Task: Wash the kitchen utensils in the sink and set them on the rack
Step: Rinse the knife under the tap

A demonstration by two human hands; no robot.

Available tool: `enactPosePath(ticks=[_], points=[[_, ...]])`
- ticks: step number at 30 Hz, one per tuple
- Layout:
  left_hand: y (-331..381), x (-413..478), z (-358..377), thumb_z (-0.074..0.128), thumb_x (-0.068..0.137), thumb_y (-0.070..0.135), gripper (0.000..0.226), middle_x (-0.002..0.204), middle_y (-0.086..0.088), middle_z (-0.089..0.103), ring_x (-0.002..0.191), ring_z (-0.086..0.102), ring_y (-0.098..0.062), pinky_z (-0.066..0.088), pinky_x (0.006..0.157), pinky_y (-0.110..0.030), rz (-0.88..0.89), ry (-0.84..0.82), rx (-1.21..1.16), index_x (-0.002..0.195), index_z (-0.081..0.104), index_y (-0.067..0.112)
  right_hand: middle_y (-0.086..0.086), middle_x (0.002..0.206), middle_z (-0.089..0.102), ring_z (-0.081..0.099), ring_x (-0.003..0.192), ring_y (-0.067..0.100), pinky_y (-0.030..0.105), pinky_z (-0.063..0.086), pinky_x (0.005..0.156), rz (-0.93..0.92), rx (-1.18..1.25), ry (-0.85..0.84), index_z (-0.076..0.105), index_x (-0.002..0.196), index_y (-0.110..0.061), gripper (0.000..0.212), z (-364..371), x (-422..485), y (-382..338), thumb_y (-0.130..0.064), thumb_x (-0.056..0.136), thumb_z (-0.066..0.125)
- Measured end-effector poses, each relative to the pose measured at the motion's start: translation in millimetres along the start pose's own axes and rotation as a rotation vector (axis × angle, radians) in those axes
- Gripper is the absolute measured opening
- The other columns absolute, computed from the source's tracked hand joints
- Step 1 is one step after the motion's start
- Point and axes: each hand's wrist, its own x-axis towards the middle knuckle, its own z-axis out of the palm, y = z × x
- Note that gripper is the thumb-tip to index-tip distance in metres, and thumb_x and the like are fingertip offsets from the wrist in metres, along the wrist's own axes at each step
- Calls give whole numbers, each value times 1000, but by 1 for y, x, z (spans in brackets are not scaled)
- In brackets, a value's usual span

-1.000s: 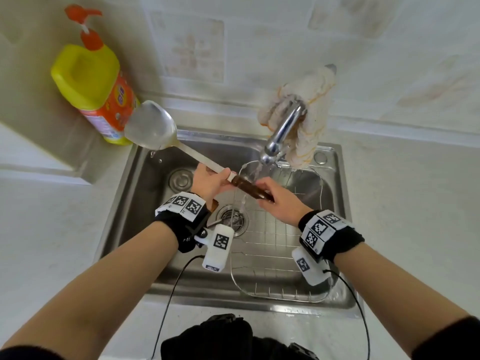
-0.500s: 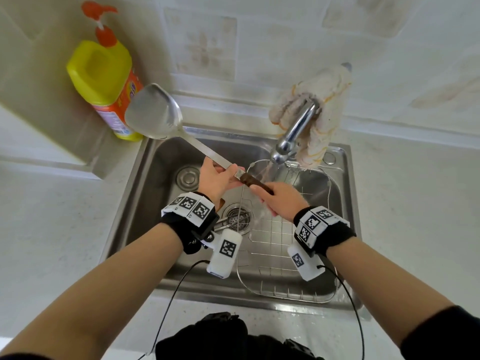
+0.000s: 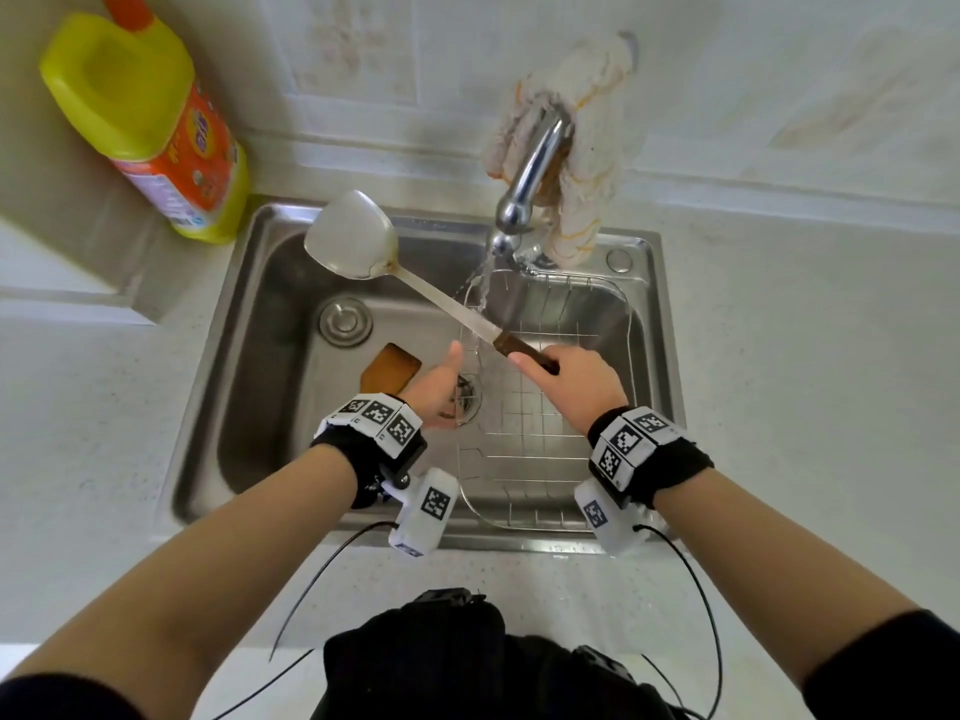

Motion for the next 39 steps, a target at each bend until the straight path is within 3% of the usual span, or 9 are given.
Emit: enactPosePath(ticks=[5, 11, 16, 20, 23, 26, 31, 34, 39], points=[[-6, -14, 10, 11, 97, 54, 70, 149, -16, 32, 135, 35, -31, 30, 112, -40, 71, 129, -54, 146, 25, 6, -5, 56, 47, 46, 48, 11, 22, 37, 48, 21, 49, -27, 44, 63, -21, 47, 5, -14, 7, -59, 90, 41], [-11, -34, -1, 28, 102, 30, 46, 128, -18, 52, 111, 54, -34, 49, 80, -29, 304, 268, -349, 131, 42, -3, 4, 64, 57, 50, 49, 16, 33, 51, 63, -38, 89, -75, 52, 68, -15, 51, 20, -30, 6, -54, 95, 33], [-24, -44, 3, 49, 93, 3, 13, 101, -20, 63, 90, 65, -27, 57, 80, -30, 398, 234, -574, 103, 54, -4, 18, 80, 66, 64, 76, 35, 45, 52, 80, -36, 140, -73, 58, 81, -9, 51, 34, -33, 0, -42, 100, 23], [-30, -43, -2, 54, 88, -5, 32, 113, -27, 60, 100, 65, -32, 59, 77, -33, 409, 405, -578, 118, 46, -10, 6, 93, 62, 62, 81, 26, 35, 50, 70, -34, 23, 67, 47, 122, -14, 30, 42, -39, -20, -26, 101, 29], [-30, -45, -7, 53, 88, -5, 32, 110, -24, 61, 96, 66, -30, 59, 76, -32, 393, 448, -582, 119, 44, -8, -3, 76, 52, 56, 66, 20, 29, 40, 58, -75, -76, 120, 48, 103, -17, 32, 58, -40, -36, -36, 102, 21], [-38, -46, -13, 54, 88, -6, 31, 101, -17, 63, 86, 67, -22, 59, 72, -28, 369, 452, -529, 116, 43, -1, -3, 77, 49, 51, 65, 19, 30, 37, 58, -100, -83, 111, 46, 106, -16, 35, 84, -36, -50, -39, 101, 21], [-50, -35, -40, 51, 89, -7, 24, 100, -16, 63, 84, 67, -16, 59, 66, -22, 383, 435, -453, 107, 43, 5, 17, 88, 65, 63, 81, 36, 51, 50, 78, 117, 149, -96, 55, 97, -14, 44, 108, -41, -28, -46, 97, 24], [-54, -27, -48, 49, 90, -8, 24, 108, -20, 60, 82, 66, -14, 58, 66, -21, 372, 360, -412, 107, 42, 7, 10, 93, 64, 64, 78, 29, 44, 54, 73, 207, -60, -61, 39, 131, -13, 36, 119, -47, -40, -29, 100, 31], [-68, -24, -55, 48, 91, -7, 26, 109, -20, 61, 88, 66, -17, 58, 66, -20, 325, 198, -339, 113, 42, 5, 1, 79, 58, 54, 61, 17, 33, 45, 57, 113, -18, 3, 55, 100, -14, 40, 139, -44, -58, -38, 100, 23]])
